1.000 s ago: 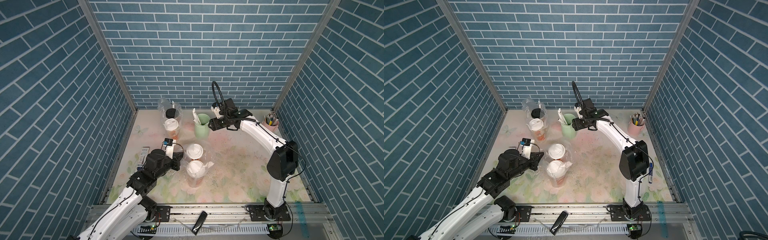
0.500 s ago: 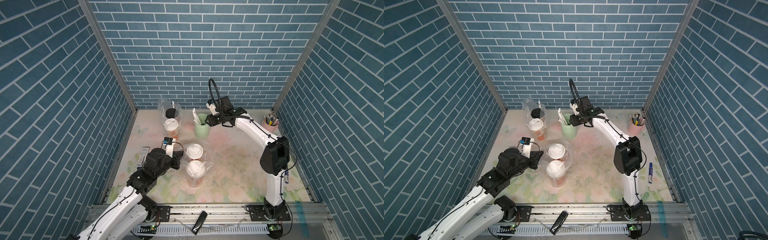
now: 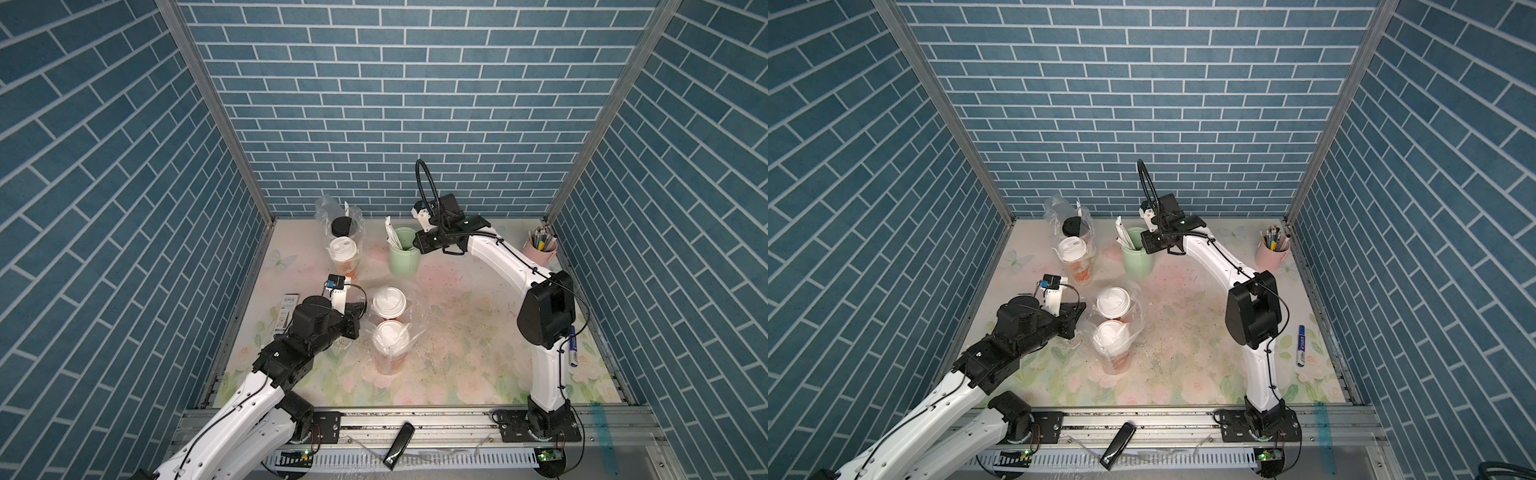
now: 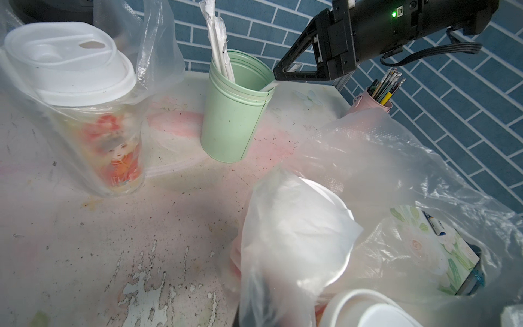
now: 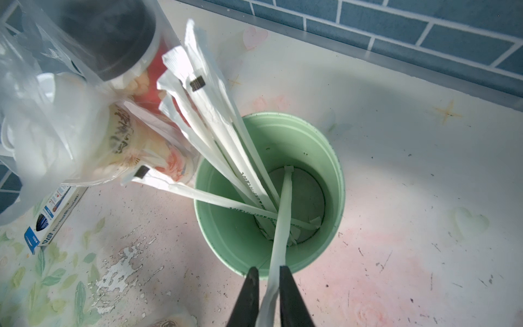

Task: Pack milk tea into plastic carrier bags
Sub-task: Pick up the straw from the container.

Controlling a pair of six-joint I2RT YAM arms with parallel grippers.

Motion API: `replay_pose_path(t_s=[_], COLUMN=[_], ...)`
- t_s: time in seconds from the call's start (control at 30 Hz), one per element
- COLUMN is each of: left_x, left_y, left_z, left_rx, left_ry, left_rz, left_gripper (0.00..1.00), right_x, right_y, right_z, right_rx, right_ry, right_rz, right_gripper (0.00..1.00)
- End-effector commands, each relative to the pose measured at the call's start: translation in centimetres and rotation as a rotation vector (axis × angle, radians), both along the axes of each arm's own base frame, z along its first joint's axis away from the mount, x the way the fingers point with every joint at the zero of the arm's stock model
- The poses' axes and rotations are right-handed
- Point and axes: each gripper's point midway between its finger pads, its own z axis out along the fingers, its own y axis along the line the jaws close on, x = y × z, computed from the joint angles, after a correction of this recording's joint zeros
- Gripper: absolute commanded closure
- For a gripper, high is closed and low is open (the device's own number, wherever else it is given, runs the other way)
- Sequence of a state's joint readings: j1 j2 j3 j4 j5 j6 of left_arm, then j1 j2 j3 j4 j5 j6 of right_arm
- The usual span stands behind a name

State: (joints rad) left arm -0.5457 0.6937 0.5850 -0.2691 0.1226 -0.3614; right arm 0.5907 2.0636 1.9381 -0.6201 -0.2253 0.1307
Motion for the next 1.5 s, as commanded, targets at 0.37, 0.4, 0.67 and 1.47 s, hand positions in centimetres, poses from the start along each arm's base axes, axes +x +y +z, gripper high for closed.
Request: replay_pose_path(t_s=[0.37, 0.4, 0.67, 1.47], left_x=[0.0, 0.0, -0.1, -0.3], left_y=[0.4, 0.4, 0.7, 1.5], left_z=[1.4, 1.5, 1.9, 2.2], left_rx=[0.009, 0.009, 0.007, 0.035], left_ry=[-0.032, -0.034, -0.054, -0.049], left_rz=[0.010, 0.010, 0.018, 0.046], left_gripper=[1.00, 1.00, 1.00, 1.00], right_x=[0.4, 0.4, -2.3, -24.1], right_y=[-0.6, -0.8, -2.7, -3.7], right_z=[3.0, 3.7, 9.7, 22.5], right_rx=[-0.009, -0.010, -0.059, 0.001], right_ry=[-0.060, -0.064, -0.054, -0.130], right_rz=[-0.024, -0.027, -0.020, 0.390], right_gripper=[1.00, 1.00, 1.00, 1.00])
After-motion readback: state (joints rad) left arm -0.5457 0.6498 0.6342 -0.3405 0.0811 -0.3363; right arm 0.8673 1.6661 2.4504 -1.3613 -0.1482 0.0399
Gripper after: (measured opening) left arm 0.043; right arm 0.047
